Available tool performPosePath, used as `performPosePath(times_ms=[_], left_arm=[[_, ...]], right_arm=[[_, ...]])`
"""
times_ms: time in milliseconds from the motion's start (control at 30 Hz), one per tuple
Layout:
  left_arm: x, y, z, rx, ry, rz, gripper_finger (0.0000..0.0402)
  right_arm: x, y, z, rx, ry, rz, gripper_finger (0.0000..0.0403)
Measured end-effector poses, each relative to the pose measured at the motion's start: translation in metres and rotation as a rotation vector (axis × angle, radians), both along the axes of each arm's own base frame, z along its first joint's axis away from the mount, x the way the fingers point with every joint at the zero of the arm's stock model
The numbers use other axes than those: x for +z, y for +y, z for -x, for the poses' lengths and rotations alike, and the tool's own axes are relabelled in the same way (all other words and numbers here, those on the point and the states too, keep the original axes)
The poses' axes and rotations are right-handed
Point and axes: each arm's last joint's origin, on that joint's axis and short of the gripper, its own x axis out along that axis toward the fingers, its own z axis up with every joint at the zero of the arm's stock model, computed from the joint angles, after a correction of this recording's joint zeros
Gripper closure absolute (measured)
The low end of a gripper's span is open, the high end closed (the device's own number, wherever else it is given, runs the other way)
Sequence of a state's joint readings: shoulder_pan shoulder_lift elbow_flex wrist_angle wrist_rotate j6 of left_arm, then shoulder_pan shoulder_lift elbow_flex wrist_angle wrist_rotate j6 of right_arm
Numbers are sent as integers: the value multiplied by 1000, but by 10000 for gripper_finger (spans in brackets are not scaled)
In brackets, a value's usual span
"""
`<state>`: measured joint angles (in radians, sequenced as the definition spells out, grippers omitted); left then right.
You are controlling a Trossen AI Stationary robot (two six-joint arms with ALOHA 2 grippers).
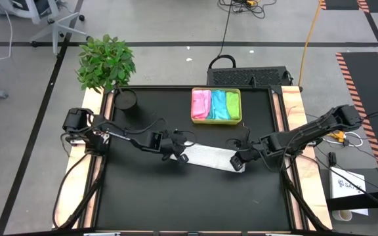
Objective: Fold microfiber towels
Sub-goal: Fold the white microfiber cloth
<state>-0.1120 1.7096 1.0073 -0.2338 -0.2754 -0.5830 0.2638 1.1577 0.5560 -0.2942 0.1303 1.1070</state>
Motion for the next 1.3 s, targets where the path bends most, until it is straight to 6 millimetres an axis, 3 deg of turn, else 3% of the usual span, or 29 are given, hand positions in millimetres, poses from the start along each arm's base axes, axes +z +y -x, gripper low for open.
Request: performPosePath(times_ms=[167, 700, 1133, 1300], left_arm=[[-1, 0, 0, -16, 8, -5, 362], [-41, -7, -3, -65, 166, 12, 362], [-44, -26, -4, -71, 132, 49, 362], [-44, -35, -3, -84, 131, 53, 362]], right_arm=[[-6, 2, -6, -2, -2, -6, 403], [-18, 14, -7, 35, 50, 1, 403], [-28, 8, 11, 122, 270, 119, 403], [-25, 8, 10, 142, 242, 118, 403]])
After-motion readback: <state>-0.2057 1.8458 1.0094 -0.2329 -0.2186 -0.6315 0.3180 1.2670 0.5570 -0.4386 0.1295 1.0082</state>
